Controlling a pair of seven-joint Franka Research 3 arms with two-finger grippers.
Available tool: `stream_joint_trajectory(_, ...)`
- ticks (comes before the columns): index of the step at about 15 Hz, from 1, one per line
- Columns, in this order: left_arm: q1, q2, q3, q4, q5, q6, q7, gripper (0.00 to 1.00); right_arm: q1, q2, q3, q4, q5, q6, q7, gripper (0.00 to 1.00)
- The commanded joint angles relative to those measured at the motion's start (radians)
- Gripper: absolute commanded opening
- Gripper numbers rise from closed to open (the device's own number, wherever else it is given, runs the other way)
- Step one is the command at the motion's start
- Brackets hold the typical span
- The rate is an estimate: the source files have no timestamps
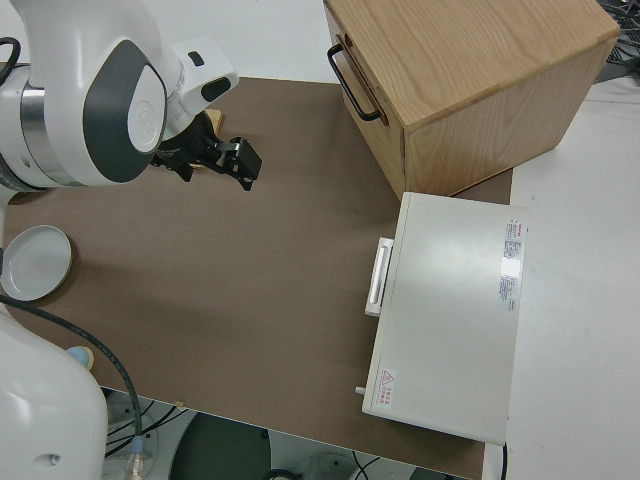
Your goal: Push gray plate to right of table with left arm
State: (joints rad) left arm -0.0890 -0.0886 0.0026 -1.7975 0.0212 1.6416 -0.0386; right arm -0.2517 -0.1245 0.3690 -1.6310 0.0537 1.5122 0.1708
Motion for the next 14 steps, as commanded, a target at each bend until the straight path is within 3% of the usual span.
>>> stream_joint_trajectory(1, -0.021, 0.006, 0.037, -0.02, -0.003, -0.019, -0.001, 0.99, -0.024, -0.027, 0.014, -0.027, 0.021, 0.0, 0.012, 0.996)
stream_joint_trajectory(7, -0.021, -0.02, 0.04, -0.199, -0.087, 0.043, 0.002, 0.99, -0.024, -0.027, 0.014, -0.027, 0.021, 0.0, 0.01, 0.996)
stream_joint_trajectory(10, -0.011, -0.055, 0.065, -0.346, -0.086, 0.191, 0.012, 0.98, -0.024, -0.027, 0.014, -0.027, 0.021, 0.0, 0.01, 0.996)
stream_joint_trajectory(14, -0.011, -0.065, 0.086, -0.452, -0.076, 0.298, 0.008, 0.97, -0.024, -0.027, 0.014, -0.027, 0.021, 0.0, 0.01, 0.996)
